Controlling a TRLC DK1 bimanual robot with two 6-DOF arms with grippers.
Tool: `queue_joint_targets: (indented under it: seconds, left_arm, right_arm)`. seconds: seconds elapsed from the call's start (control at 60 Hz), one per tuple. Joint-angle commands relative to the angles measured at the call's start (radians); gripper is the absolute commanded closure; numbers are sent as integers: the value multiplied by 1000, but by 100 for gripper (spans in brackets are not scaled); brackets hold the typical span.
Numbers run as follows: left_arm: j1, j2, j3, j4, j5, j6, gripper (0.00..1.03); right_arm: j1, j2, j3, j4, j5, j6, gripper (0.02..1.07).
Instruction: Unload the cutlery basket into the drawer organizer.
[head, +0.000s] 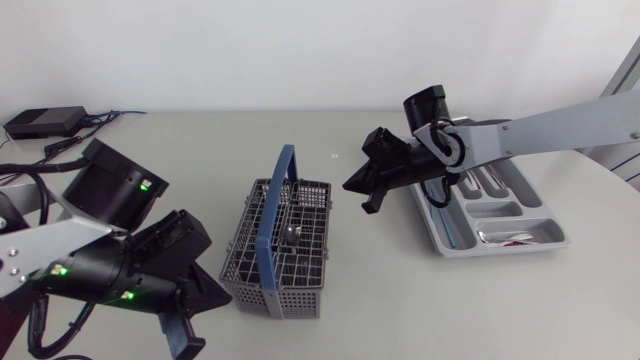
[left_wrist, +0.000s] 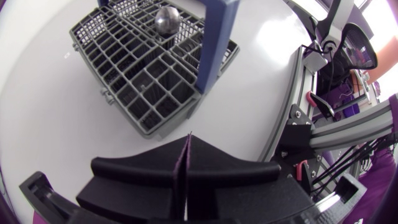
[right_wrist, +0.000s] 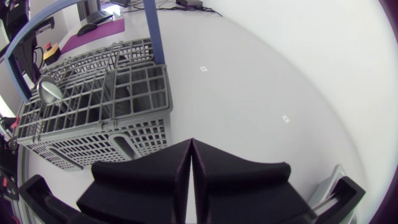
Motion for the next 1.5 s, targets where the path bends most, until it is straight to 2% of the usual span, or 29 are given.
queue_joint_targets:
  seconds: [0.0, 0.233, 0.617, 0.917, 1.217, 1.483]
  left_arm:
    - [-22, 1, -41, -10, 15, 14, 100]
    - [-17, 63, -95, 96, 14, 16, 100]
    - [96, 124, -84, 220, -8, 54, 100]
    - [196, 205, -43, 309, -8, 109, 100]
    - [260, 322, 28, 386, -9, 142, 100]
    - [274, 258, -3, 381, -9, 139, 100]
  right_arm:
    - [-4, 49, 37, 14, 12, 31, 102]
    - [16, 103, 94, 17, 12, 44, 102]
    - [79, 103, 165, -17, 10, 73, 102]
    - [96, 2, 68, -73, -4, 37, 102]
    - [133, -135, -90, -78, 7, 31, 102]
    - [29, -164, -47, -63, 26, 49, 102]
